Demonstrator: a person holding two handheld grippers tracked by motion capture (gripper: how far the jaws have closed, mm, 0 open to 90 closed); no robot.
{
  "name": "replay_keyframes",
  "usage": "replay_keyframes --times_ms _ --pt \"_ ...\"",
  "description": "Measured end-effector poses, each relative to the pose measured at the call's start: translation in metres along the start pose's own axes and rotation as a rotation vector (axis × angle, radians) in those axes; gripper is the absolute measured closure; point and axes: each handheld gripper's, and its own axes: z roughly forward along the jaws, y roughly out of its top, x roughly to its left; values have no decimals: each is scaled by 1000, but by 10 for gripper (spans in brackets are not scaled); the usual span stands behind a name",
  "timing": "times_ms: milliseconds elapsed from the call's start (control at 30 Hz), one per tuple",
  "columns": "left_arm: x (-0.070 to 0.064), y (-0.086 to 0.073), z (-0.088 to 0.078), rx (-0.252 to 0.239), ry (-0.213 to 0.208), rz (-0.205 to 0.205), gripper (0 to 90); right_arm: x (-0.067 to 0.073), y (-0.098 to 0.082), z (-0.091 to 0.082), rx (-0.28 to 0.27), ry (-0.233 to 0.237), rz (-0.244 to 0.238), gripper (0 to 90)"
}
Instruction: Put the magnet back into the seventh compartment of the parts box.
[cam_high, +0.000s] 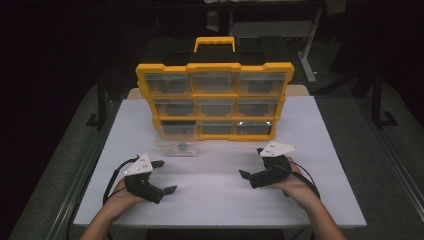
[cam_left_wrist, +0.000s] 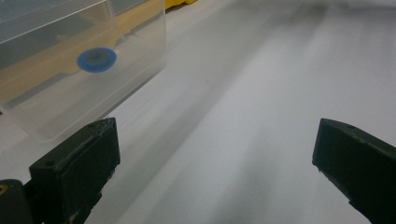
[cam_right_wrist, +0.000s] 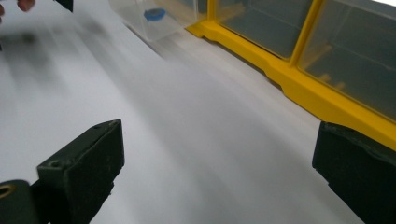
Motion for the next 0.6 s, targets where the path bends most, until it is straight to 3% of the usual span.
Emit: replay_keyframes --times_ms 600 --pt "-1 0 0 -1 -1 4 7 -6 -34 -26 11 -66 29 16"
